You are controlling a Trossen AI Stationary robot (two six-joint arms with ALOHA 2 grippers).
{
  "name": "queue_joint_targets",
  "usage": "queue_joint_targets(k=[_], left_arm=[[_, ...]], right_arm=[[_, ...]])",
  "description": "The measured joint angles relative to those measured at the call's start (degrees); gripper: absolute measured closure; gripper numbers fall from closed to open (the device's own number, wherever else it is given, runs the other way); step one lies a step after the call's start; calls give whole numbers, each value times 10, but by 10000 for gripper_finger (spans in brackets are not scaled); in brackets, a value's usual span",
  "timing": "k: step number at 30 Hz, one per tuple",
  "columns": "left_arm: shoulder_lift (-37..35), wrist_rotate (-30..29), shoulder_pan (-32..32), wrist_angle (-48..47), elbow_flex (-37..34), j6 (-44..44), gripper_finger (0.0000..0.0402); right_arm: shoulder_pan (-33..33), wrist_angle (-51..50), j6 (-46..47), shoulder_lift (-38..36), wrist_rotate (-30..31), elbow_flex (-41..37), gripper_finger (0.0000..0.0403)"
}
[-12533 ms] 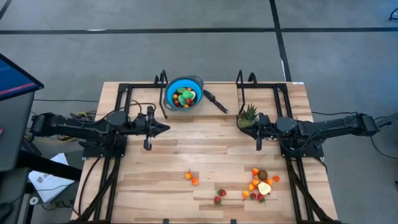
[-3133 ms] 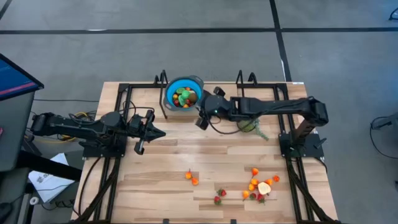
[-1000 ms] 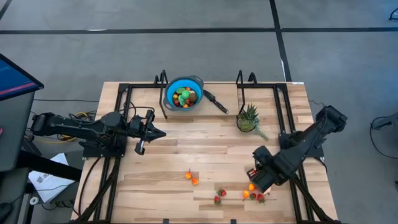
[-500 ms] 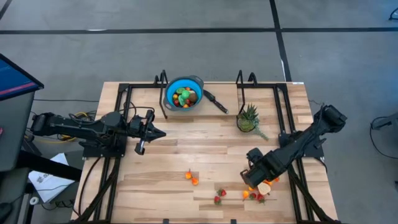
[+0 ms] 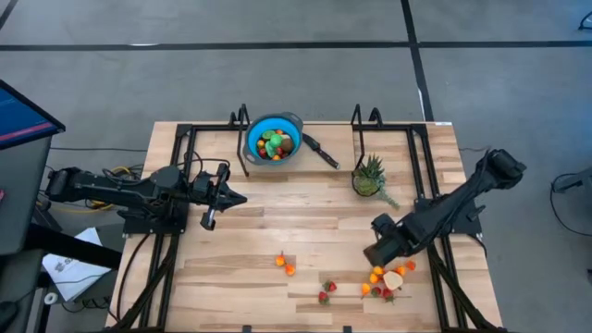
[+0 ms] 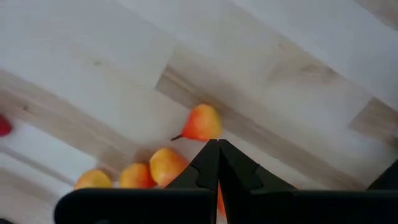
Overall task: Pick & Place Fruit
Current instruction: Put the pear into the basket
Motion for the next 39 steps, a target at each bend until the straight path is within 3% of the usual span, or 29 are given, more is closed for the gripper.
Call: queue_joint_targets(k=[6, 11, 15, 22, 26, 39], left_arm=[[0, 0, 0, 0, 0, 0, 393], [0, 0, 0, 0, 0, 0, 393], [0, 0, 0, 0, 0, 0, 393], [0, 0, 0, 0, 0, 0, 393], [0, 0, 0, 0, 0, 0, 393], [0, 0, 0, 0, 0, 0, 393]], right_arm=[[-10, 43, 5, -56, 0, -40, 403], [-14, 40, 24, -53, 0, -41, 392], [-14, 42, 24, -30, -2, -40, 342], [-14, 41, 26, 15, -28, -40, 219], [-13, 49, 26, 35, -30, -40, 181], [-18, 94, 24, 97, -30, -40, 204]])
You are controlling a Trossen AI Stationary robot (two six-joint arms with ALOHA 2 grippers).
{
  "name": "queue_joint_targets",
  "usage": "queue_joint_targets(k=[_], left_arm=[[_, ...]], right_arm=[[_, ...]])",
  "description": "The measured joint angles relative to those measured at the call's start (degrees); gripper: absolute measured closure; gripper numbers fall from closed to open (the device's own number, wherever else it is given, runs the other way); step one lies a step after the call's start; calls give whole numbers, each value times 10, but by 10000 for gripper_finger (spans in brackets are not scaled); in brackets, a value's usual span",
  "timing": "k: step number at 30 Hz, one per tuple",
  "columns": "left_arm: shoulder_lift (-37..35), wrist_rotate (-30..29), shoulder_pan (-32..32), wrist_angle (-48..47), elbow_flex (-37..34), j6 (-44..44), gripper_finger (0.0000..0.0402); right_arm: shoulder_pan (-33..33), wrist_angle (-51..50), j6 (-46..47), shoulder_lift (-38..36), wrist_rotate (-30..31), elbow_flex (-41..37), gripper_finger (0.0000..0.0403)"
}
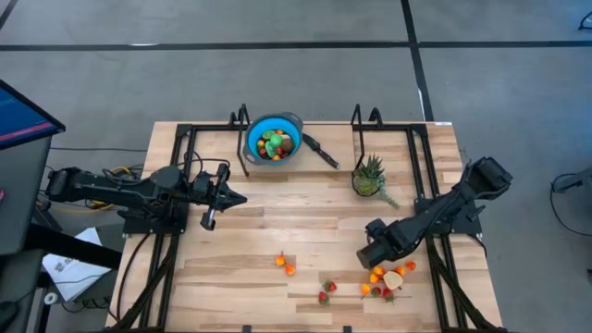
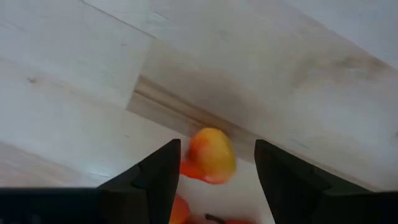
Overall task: Pick & Place Fruit
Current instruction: Put the pear into the basket
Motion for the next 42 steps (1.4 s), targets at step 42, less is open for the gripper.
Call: queue_joint_targets(k=[42], left_arm=[[0, 0, 0, 0, 0, 0, 393]], right_arm=[[-8, 19, -65, 28, -42, 13, 299]])
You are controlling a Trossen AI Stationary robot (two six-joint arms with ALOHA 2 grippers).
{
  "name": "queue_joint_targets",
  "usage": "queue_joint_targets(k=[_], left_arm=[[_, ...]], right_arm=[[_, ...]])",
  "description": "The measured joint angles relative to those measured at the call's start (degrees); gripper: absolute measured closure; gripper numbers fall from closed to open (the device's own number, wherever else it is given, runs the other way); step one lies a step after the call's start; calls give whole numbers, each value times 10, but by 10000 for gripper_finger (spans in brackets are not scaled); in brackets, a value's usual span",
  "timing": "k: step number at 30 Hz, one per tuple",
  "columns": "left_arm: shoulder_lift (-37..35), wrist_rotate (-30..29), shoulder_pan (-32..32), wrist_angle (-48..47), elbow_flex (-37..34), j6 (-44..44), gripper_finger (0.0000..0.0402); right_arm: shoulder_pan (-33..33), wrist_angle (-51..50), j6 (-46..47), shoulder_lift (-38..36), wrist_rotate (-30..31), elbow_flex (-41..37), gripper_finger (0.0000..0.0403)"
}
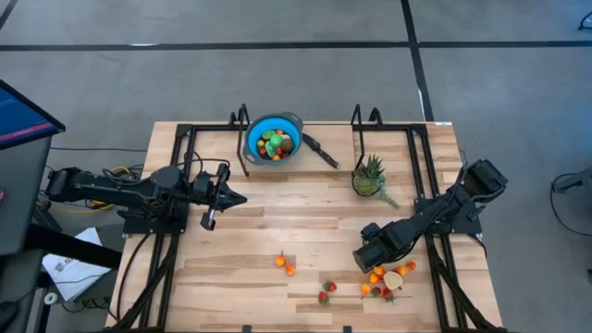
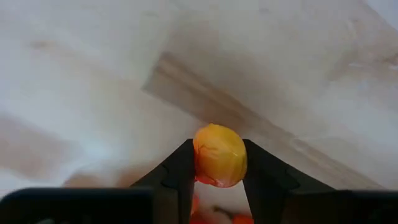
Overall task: Pick & Place Fruit
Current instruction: Put the pear into the basket
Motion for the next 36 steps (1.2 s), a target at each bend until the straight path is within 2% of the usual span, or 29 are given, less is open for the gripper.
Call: queue_joint_targets(k=[8, 20, 26, 36], left_arm=[[0, 0, 0, 0, 0, 0, 393], [0, 0, 0, 0, 0, 0, 393], [0, 0, 0, 0, 0, 0, 393], [0, 0, 0, 0, 0, 0, 393]], right_arm=[[-28, 0, -68, -3, 10, 51, 300], [-142, 19, -296, -3, 121, 178, 301], [-211, 109, -428, -2, 163, 218, 302], [-316, 311, -561, 4, 166, 223, 302]])
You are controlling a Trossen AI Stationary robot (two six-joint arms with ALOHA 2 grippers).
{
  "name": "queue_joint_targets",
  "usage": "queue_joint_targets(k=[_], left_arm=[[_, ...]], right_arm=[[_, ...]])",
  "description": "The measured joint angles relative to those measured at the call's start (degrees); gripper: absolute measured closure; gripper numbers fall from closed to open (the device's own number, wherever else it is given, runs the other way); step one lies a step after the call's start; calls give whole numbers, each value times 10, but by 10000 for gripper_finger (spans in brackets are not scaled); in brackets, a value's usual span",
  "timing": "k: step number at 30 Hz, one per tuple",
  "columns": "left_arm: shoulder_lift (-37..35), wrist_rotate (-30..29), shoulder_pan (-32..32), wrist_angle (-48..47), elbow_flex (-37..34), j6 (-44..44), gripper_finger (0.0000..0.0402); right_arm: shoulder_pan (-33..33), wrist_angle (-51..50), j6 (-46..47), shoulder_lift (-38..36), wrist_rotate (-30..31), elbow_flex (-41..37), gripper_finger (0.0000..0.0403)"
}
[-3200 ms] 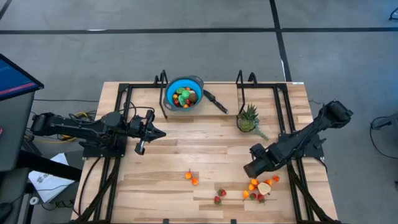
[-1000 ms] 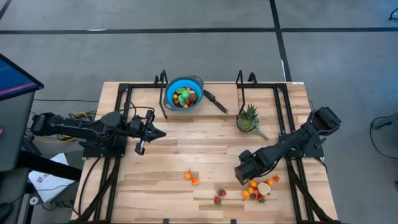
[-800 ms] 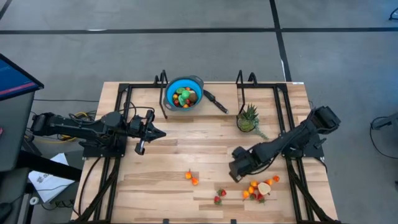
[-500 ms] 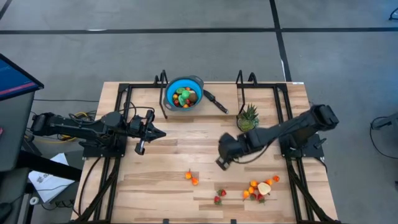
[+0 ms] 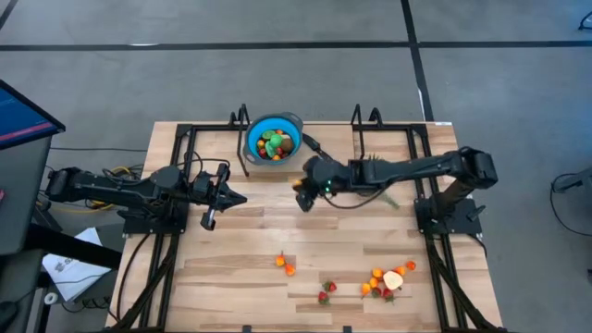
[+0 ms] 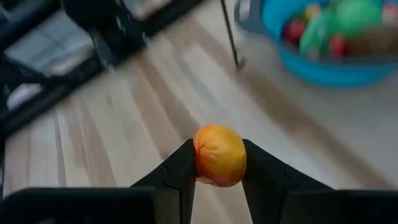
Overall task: Pick & Place Fruit
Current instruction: Put the pear into the basket
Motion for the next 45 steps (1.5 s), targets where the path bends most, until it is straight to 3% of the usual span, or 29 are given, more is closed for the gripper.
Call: queue_joint_targets(k=[7, 23, 29, 34, 39, 45], left_arm=[[0, 0, 0, 0, 0, 0, 393], [0, -23, 0, 0, -28, 0, 393], [0, -32, 0, 4, -28, 0, 393], [0, -32, 0, 5, -28, 0, 393], [0, -32, 0, 6, -28, 0, 393], [0, -32, 0, 6, -28, 0, 393]], right_arm=[[-52, 120, -52, 42, 0, 11, 303], [-128, 37, -172, 216, 2, 208, 303], [-147, 1, -198, 243, 50, 256, 303], [-162, 2, -198, 242, 55, 259, 301], [-168, -11, -206, 242, 49, 259, 275], [-164, -16, -242, 242, 45, 259, 213]])
